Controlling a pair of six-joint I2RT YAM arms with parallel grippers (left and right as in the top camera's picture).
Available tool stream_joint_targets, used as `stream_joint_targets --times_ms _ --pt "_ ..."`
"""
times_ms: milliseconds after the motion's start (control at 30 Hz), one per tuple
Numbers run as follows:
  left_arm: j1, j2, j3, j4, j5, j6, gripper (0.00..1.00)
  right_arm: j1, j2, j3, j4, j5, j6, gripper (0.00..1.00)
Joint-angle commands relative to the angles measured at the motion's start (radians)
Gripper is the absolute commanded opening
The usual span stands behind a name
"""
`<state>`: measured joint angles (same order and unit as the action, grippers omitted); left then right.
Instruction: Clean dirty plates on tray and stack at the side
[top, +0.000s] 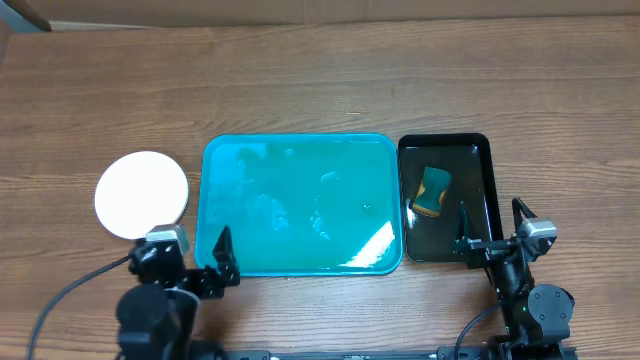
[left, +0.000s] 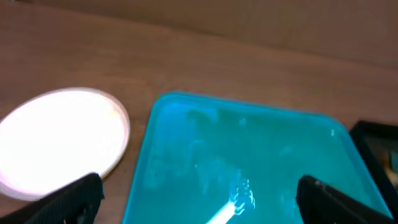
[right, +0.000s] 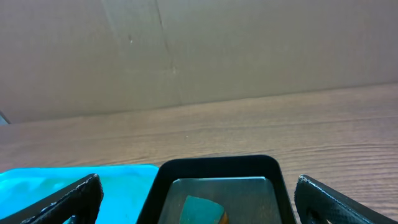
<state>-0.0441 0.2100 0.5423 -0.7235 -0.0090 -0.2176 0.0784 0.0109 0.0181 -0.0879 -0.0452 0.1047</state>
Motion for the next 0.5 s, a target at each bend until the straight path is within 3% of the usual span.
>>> stream_joint_targets --times_ms 0,200,333,467 --pt "0.012 -0.122 -0.201 0.166 0.040 -0.027 1.00 -0.006 -0.008 -0.010 0.007 -0.002 -0.004 1.00" --pt "0.012 -0.207 -0.402 0.447 0.069 -0.064 1.00 -0.006 -0.008 -0.010 0.007 -0.002 -0.004 1.00" --pt "0.012 -0.207 -0.528 0.789 0.092 0.075 1.00 -0.006 -0.008 -0.010 0.006 -0.002 -0.004 1.00" --pt "0.012 -0.207 -0.537 0.745 0.102 0.127 1.00 -0.006 -0.008 -0.010 0.007 -0.002 -0.004 1.00"
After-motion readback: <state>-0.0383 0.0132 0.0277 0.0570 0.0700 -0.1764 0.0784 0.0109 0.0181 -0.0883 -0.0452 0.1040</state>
